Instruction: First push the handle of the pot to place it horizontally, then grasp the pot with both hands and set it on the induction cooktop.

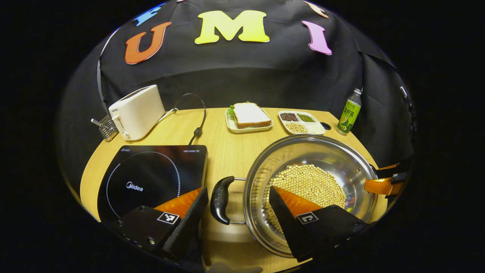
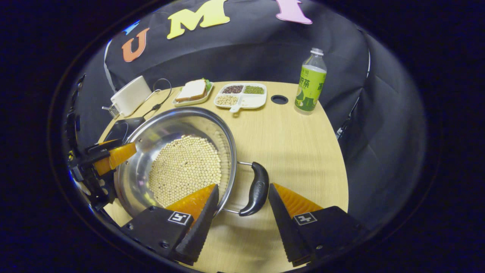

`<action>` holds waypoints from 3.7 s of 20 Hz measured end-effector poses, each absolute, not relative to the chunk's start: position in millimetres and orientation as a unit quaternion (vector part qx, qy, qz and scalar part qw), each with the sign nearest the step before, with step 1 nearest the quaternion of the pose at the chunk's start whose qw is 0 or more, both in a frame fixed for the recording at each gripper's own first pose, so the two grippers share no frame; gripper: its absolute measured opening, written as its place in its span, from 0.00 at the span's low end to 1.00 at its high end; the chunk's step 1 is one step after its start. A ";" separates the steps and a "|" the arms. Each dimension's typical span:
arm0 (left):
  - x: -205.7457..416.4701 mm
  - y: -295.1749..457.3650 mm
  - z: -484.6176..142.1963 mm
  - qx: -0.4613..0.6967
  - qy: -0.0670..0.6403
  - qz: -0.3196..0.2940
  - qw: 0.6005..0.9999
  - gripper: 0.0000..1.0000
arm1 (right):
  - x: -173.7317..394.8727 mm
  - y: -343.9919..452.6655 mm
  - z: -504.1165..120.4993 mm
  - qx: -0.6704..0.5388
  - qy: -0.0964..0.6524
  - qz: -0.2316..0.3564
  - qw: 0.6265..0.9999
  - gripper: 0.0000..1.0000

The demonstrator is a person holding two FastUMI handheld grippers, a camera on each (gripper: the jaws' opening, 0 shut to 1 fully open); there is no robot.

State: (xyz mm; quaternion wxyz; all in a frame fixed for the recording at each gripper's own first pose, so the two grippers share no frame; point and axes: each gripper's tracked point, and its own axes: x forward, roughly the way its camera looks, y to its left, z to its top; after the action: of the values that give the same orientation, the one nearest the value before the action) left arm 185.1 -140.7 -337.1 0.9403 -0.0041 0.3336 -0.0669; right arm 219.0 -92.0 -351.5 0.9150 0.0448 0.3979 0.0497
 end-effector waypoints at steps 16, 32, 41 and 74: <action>186.0 -130.1 -356.1 0.028 0.379 -0.046 0.924 0.77 | 221.9 -90.4 -354.0 0.063 0.432 0.020 0.899 0.62; 160.8 -100.5 -313.5 0.023 0.357 -0.049 0.932 0.61 | 189.2 -62.4 -309.6 0.059 0.406 0.017 0.912 0.55; 137.3 -34.9 -284.7 0.026 0.339 -0.031 0.940 0.72 | 171.1 4.1 -281.3 0.055 0.389 0.037 0.919 0.55; 164.6 178.7 -309.8 0.013 0.356 0.028 0.934 0.61 | 233.4 234.1 -280.6 0.040 0.412 0.065 0.908 0.55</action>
State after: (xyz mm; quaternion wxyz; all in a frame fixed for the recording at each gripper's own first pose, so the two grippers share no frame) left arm 164.6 178.7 -309.8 0.9338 0.0126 0.3564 0.0284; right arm 233.4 234.1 -280.6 0.9078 0.0401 0.4125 0.0652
